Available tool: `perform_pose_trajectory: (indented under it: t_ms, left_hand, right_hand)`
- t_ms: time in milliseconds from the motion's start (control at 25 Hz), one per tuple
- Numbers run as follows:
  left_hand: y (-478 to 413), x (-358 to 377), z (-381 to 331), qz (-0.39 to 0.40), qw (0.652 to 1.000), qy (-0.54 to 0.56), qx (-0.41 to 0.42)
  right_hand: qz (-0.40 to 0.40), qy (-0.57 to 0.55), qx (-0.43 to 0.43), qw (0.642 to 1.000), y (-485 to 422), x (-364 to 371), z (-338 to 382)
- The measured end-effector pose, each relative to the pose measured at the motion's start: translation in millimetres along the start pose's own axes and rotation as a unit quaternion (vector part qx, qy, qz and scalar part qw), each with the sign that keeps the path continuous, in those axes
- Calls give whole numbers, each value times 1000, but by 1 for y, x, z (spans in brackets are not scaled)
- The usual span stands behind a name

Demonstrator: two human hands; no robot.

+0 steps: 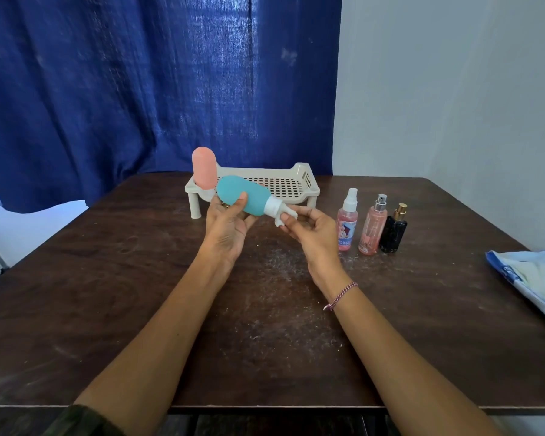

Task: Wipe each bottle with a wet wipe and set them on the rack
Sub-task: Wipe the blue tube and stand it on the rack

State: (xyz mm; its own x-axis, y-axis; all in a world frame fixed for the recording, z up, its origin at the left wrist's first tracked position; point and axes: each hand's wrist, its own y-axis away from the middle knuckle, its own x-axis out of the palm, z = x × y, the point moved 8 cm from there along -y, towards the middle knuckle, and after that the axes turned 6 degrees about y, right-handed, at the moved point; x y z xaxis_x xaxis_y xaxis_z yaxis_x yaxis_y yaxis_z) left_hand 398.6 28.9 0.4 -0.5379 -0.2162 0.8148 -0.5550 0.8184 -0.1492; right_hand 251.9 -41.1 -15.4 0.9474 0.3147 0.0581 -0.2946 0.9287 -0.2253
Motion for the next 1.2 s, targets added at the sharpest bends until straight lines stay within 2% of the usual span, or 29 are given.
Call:
perform_pose_trajectory:
  t_ms: [120,240,440,800,880,960,1000,1080,1120,1200]
  left_hand:
    - [0,1,3,2,1000,-11,-2]
    - [0,1,5,7,1000,-26,-3]
    - [-3,-6,-1,-7,1000,-23,18]
    - [-11,-17,-11,-32,997,-46,51]
    - [-11,-19,-12,-36,995,-74,56]
    - [-11,-19,-14,-33,991,-109,64]
    - [-10,-19,-14,-29,989,-126,69]
    - [-10,-19,-15,-14,984,-160,81]
    - [-9,-19,-16,-9,980,-177,86]
    - [-8,-20,-15,-9,973,-212,87]
  right_hand:
    - [-54,29,-23,998,-1,-10,5]
    - [-63,24,-1,998,-2,-14,-1]
    - [-5,-16,39,999,2,0,-9]
    - [85,-54,50,994,7,17,-9]
    - [80,-3,49,996,6,14,-8]
    - [63,126,-12,990,5,8,1]
    - [59,213,-70,973,5,7,9]
    - [73,356,-170,916,8,12,22]
    - [87,399,-190,893,9,15,24]
    - [109,443,-191,869,8,17,21]
